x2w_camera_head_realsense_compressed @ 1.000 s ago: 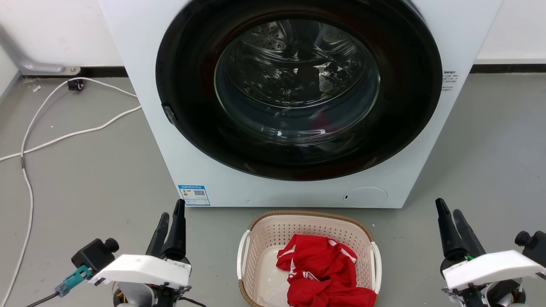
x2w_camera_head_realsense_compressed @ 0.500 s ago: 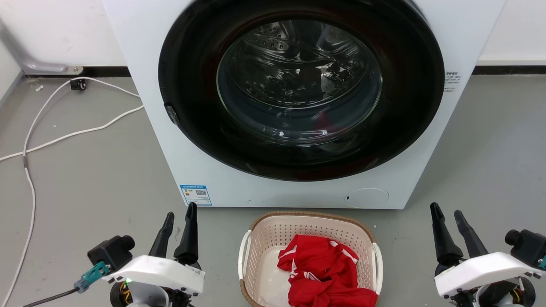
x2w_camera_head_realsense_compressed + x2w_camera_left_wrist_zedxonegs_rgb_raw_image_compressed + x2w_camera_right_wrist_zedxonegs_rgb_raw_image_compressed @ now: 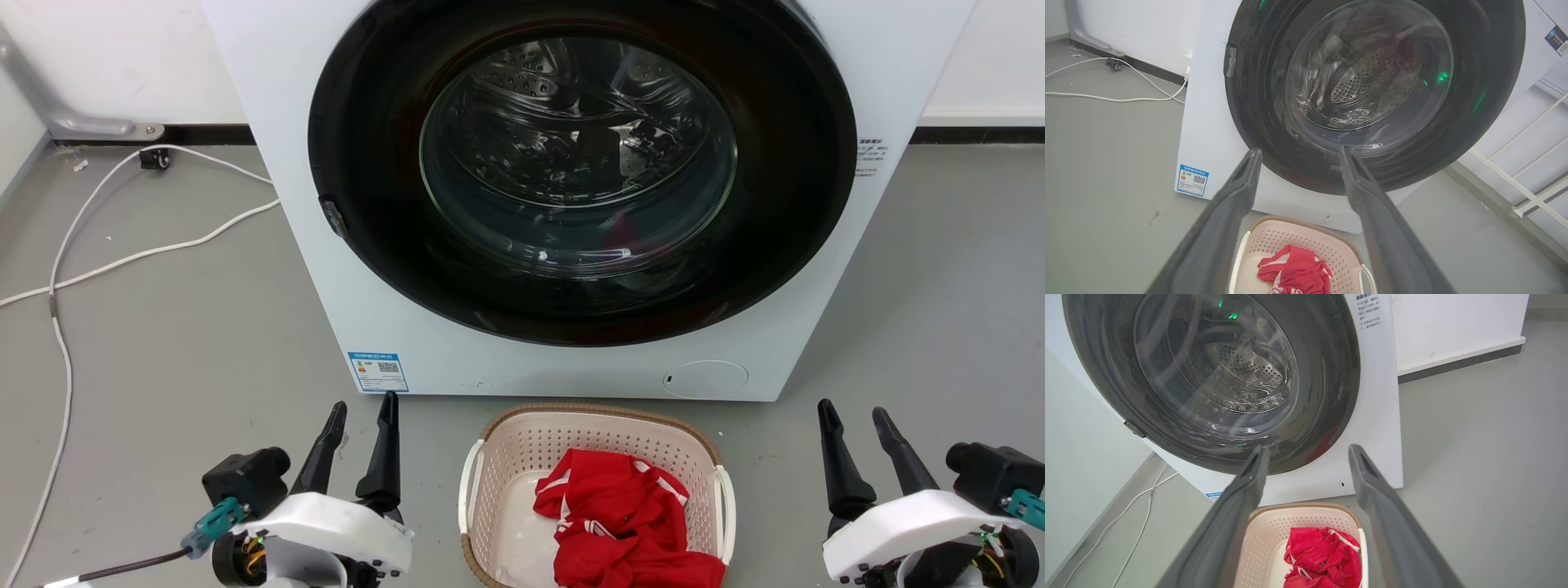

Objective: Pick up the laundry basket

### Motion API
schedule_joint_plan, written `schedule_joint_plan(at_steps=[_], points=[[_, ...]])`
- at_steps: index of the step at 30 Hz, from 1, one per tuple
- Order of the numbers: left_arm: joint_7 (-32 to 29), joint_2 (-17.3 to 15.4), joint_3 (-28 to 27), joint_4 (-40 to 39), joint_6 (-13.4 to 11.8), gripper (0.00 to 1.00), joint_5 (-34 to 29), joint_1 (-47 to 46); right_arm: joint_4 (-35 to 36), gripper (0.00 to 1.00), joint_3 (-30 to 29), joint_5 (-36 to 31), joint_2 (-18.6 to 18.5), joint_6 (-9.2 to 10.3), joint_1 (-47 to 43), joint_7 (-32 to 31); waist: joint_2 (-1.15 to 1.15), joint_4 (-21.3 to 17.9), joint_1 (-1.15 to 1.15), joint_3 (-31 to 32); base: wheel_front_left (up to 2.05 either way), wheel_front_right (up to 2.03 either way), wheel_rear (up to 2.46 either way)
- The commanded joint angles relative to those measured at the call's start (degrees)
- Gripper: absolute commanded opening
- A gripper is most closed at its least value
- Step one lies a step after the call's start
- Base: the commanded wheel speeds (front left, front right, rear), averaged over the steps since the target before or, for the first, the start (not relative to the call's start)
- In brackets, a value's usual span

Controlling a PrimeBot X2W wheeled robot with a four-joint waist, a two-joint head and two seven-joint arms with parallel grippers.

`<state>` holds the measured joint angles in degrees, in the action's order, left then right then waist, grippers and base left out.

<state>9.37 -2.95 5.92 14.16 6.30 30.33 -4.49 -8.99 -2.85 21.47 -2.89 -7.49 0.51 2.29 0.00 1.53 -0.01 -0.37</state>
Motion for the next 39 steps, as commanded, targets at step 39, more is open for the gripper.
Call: schedule_joint_plan(at_steps=[39], points=[[5.1, 0.1, 2.5, 2.1, -2.4, 1.00, -19.2, -1.3, 0.8, 1.00, 0.0, -20.9, 0.0, 0.01, -0.8, 4.3, 0.00, 0.7, 0.00, 0.2, 0.00, 0.00, 0.00]])
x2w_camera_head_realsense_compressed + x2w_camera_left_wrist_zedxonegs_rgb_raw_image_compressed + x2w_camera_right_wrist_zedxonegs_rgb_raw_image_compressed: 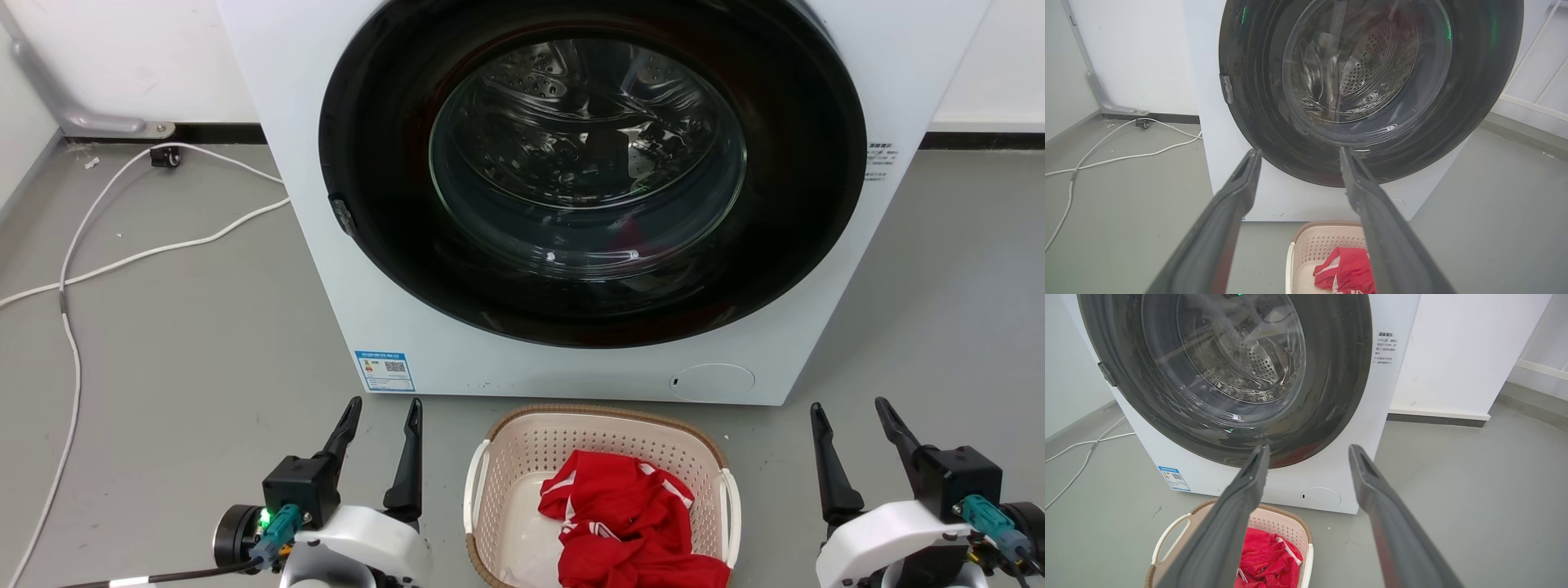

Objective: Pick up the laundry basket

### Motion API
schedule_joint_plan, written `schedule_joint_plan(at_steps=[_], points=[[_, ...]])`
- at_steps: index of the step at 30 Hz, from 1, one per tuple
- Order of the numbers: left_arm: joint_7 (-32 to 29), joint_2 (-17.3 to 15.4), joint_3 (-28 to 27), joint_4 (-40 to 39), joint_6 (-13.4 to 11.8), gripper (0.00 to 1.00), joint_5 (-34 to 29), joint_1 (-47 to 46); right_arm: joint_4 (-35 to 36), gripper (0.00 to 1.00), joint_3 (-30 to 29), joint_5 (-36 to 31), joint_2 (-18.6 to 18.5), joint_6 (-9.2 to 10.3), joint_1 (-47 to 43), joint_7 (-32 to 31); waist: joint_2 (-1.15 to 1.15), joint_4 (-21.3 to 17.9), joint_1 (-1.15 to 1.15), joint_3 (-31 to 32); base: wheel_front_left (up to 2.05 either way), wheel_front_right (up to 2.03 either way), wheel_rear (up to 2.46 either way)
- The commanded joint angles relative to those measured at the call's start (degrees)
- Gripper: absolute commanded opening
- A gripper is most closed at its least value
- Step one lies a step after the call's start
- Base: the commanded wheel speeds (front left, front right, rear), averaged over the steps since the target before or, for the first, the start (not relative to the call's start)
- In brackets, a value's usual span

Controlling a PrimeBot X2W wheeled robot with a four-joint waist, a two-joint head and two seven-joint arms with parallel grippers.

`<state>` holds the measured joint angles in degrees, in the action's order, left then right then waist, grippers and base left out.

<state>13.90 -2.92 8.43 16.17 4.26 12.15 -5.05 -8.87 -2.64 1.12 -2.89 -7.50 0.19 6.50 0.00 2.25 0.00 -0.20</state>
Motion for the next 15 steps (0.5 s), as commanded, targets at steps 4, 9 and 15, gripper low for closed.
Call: schedule_joint_plan(at_steps=[4, 9, 15], points=[[1.1, 0.0, 0.3, 0.6, -0.5, 1.00, -2.3, -0.8, 2.6, 1.00, -0.5, -1.4, 0.0, 0.02, -1.5, -0.4, 0.00, 0.0, 0.00, -0.1, 0.00, 0.00, 0.00], [1.4, 0.1, 0.3, 1.0, -0.7, 1.00, -3.0, -0.8, 3.6, 1.00, -0.5, -1.7, 0.0, 0.02, -2.1, -1.1, 0.00, -0.1, 0.00, -0.2, 0.00, 0.00, 0.00], [1.4, 0.0, 0.2, 1.2, -0.8, 1.00, -2.0, -1.1, 4.9, 1.00, -0.2, -0.6, 0.0, 0.02, -2.6, -2.0, 0.00, -0.4, 0.00, -0.7, 0.00, 0.00, 0.00]])
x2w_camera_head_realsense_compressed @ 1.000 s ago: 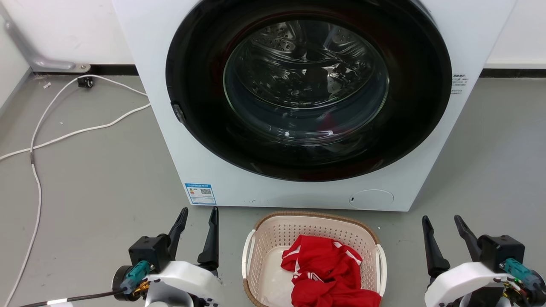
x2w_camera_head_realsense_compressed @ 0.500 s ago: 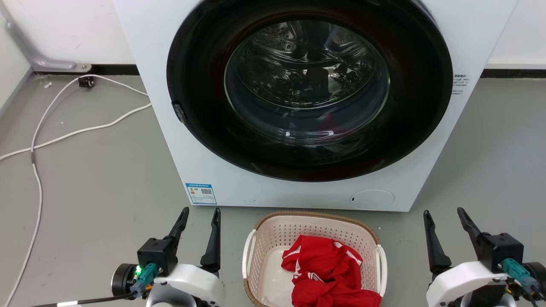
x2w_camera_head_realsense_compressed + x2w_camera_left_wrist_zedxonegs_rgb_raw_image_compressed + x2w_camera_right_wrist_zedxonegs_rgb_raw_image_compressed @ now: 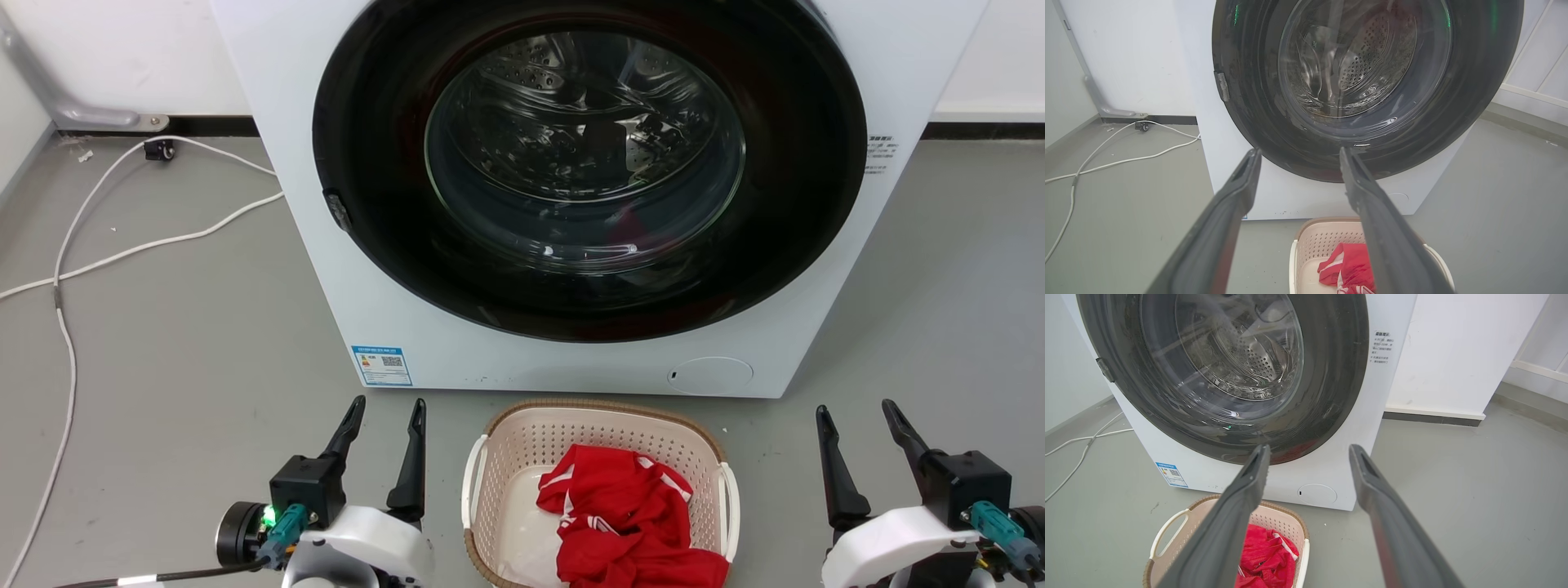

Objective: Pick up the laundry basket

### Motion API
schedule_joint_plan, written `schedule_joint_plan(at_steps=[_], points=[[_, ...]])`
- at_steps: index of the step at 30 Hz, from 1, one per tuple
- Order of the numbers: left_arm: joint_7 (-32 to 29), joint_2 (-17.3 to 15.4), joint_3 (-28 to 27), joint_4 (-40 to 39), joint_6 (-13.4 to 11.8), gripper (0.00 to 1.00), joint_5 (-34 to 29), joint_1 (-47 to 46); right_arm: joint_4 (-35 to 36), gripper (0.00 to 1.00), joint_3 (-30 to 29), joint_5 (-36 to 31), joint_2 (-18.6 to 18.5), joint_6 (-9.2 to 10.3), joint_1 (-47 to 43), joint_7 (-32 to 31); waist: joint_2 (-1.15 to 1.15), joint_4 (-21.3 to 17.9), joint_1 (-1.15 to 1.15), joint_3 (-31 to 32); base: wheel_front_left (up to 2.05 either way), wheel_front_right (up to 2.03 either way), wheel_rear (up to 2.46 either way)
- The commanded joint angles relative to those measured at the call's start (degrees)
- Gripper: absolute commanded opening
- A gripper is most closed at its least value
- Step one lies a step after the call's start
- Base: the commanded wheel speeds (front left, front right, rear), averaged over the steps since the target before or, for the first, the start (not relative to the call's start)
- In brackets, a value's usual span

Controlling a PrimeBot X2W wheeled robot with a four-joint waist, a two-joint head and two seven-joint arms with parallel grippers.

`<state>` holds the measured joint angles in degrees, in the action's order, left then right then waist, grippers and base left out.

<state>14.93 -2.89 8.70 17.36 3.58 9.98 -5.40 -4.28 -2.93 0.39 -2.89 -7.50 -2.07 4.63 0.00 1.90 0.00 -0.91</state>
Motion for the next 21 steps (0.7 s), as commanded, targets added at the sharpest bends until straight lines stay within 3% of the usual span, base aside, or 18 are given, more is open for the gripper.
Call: schedule_joint_plan(at_steps=[1, 21], points=[[0.4, 0.0, -0.1, 0.1, -0.2, 1.00, 0.4, -0.7, 0.5, 1.00, 0.1, 0.2, 0.0, 0.02, -0.4, -0.1, 0.00, 0.0, 0.00, -0.2, 0.00, 0.00, 0.00], [0.3, 0.0, 0.0, 0.7, -0.9, 1.00, 0.9, -1.1, 2.1, 1.00, 0.4, 1.2, 0.0, 0.02, -1.0, -1.6, 0.00, -0.5, 0.00, -0.7, 0.00, 0.00, 0.00]])
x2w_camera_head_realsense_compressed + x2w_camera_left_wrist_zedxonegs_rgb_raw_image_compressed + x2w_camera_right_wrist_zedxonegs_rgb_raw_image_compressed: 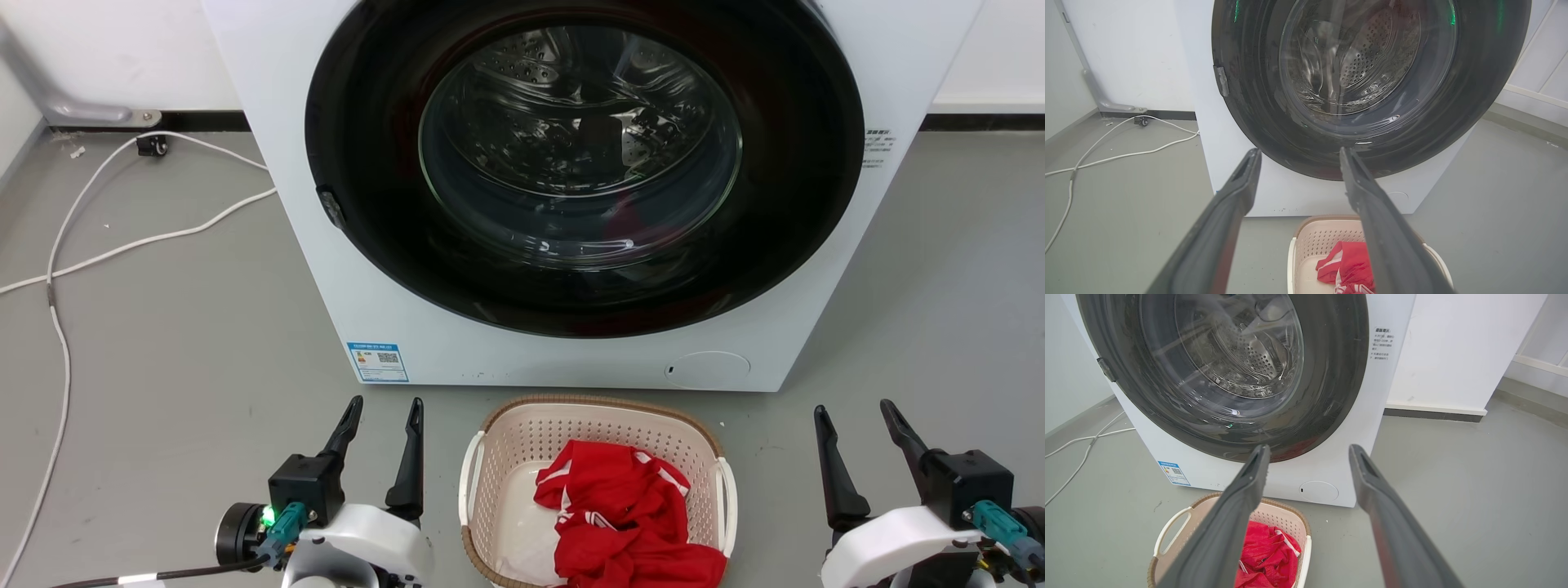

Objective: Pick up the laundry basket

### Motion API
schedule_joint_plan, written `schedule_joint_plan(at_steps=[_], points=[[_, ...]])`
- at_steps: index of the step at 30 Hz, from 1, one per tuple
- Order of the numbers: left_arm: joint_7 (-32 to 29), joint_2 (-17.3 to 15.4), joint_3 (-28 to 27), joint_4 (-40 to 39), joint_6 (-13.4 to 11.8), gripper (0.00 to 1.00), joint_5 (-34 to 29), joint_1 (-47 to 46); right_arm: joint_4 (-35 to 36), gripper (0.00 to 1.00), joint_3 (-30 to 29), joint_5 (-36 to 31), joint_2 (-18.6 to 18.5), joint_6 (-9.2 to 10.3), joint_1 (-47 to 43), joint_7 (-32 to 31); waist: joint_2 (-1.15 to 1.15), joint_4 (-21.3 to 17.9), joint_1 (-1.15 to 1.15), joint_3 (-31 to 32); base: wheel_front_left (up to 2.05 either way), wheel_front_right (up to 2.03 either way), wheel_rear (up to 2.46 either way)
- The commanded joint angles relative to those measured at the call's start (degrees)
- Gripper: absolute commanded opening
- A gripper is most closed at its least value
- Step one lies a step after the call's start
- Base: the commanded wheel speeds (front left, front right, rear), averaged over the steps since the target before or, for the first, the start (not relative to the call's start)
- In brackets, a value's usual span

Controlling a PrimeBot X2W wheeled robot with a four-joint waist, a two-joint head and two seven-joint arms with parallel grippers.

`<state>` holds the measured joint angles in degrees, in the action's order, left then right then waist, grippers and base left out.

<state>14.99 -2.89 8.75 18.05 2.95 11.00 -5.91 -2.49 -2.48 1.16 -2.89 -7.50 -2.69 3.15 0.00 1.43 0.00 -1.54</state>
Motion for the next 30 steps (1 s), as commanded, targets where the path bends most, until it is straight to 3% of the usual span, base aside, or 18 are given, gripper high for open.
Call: schedule_joint_plan(at_steps=[1, 7, 16, 30], points=[[0.3, 0.0, -0.1, -0.1, -0.3, 1.00, -0.1, -0.7, 0.3, 1.00, -0.1, 0.6, 0.0, 0.02, -0.4, -0.2, 0.00, 0.0, 0.00, -0.2, 0.00, 0.00, 0.00], [0.3, 0.0, 0.6, 0.4, 0.0, 1.00, -0.7, -2.0, -1.2, 1.00, -0.9, 1.7, 0.0, 0.02, 1.1, -1.5, 0.00, -0.2, 0.00, -3.1, 0.00, 0.00, 0.00], [0.2, 0.0, 2.6, 6.2, -0.2, 1.00, 0.2, -8.2, -4.7, 1.00, -1.2, 2.1, 0.0, 0.02, 7.2, -1.4, 0.00, -1.0, 0.00, -15.4, 0.00, 0.00, 0.00], [-0.3, -0.5, 4.7, 28.0, 2.5, 1.00, 3.1, -25.5, -20.3, 1.00, -1.6, 3.2, 0.0, 0.02, 20.6, 0.6, 0.00, -2.3, 0.00, -31.5, 0.00, 0.00, 0.00]])
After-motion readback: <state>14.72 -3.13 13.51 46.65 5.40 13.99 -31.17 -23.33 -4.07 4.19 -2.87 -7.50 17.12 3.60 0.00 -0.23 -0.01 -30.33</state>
